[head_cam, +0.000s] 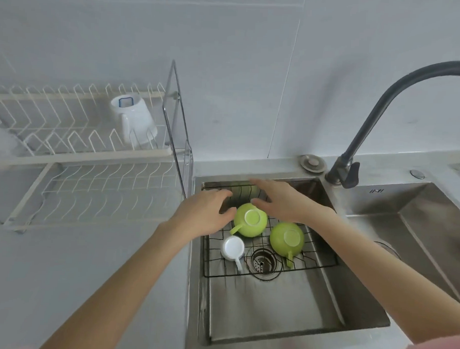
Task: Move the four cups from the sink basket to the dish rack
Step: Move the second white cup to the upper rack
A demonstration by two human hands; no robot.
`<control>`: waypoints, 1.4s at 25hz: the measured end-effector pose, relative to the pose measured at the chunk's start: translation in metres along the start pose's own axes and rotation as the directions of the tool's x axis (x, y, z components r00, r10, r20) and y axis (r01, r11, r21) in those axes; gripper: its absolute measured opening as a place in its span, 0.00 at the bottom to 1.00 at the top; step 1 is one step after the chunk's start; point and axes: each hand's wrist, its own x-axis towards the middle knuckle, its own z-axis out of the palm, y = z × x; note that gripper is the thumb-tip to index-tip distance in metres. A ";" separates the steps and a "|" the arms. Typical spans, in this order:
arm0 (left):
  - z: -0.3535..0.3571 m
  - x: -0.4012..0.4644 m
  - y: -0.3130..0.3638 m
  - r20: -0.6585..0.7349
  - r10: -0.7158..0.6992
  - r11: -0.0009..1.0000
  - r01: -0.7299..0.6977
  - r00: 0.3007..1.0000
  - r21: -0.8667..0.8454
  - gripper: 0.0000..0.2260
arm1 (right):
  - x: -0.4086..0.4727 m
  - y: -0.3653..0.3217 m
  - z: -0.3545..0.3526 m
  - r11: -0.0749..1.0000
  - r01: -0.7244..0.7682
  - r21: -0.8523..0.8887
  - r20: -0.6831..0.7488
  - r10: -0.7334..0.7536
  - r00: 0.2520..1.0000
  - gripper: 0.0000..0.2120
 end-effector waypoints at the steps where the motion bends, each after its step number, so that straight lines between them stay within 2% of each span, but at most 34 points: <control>1: 0.012 0.006 -0.001 0.026 -0.023 0.999 0.024 0.999 -0.027 0.22 | 0.003 0.009 0.008 1.000 -0.011 0.026 0.024 0.011 1.000 0.26; 4: 0.045 0.021 -0.005 0.123 -0.124 0.974 0.145 0.985 -0.175 0.24 | 0.011 0.033 0.031 0.995 -0.043 0.095 0.107 0.033 0.994 0.26; 8: 0.088 0.036 -0.010 0.249 -0.265 0.856 0.347 0.931 -0.383 0.24 | 0.021 0.057 0.058 0.977 -0.121 0.175 0.212 0.083 0.974 0.25; 13: 0.131 0.052 -0.010 0.358 -0.413 0.651 0.546 0.837 -0.527 0.23 | 0.044 0.082 0.092 0.915 -0.257 0.311 0.283 0.169 0.944 0.24; 17: 0.156 0.065 -0.016 0.430 -0.497 0.521 0.656 0.754 -0.546 0.22 | 0.065 0.094 0.123 0.833 -0.375 0.407 0.357 0.232 0.905 0.23; 20: 0.172 0.074 -0.024 0.478 -0.525 0.430 0.704 0.704 -0.565 0.23 | 0.078 0.097 0.146 0.806 -0.409 0.427 0.410 0.230 0.882 0.17; 23: 0.189 0.083 -0.035 0.531 -0.548 0.283 0.741 0.646 -0.610 0.22 | 0.088 0.098 0.169 0.764 -0.443 0.469 0.452 0.224 0.864 0.23; 28: 0.208 0.089 -0.043 0.537 -0.561 0.257 0.749 0.630 -0.611 0.20 | 0.090 0.101 0.191 0.684 -0.497 0.534 0.485 0.234 0.843 0.28; 30: 0.208 0.090 -0.044 0.544 -0.555 0.205 0.738 0.629 -0.643 0.17 | 0.089 0.104 0.194 0.653 -0.516 0.554 0.491 0.244 0.836 0.28; 33: 0.204 0.090 -0.046 0.580 -0.540 0.106 0.733 0.610 -0.672 0.15 | 0.088 0.108 0.195 0.650 -0.512 0.562 0.477 0.251 0.842 0.27; 35: 0.201 0.087 -0.046 0.587 -0.516 0.110 0.728 0.624 -0.677 0.18 | 0.088 0.109 0.192 0.644 -0.506 0.574 0.449 0.269 0.852 0.24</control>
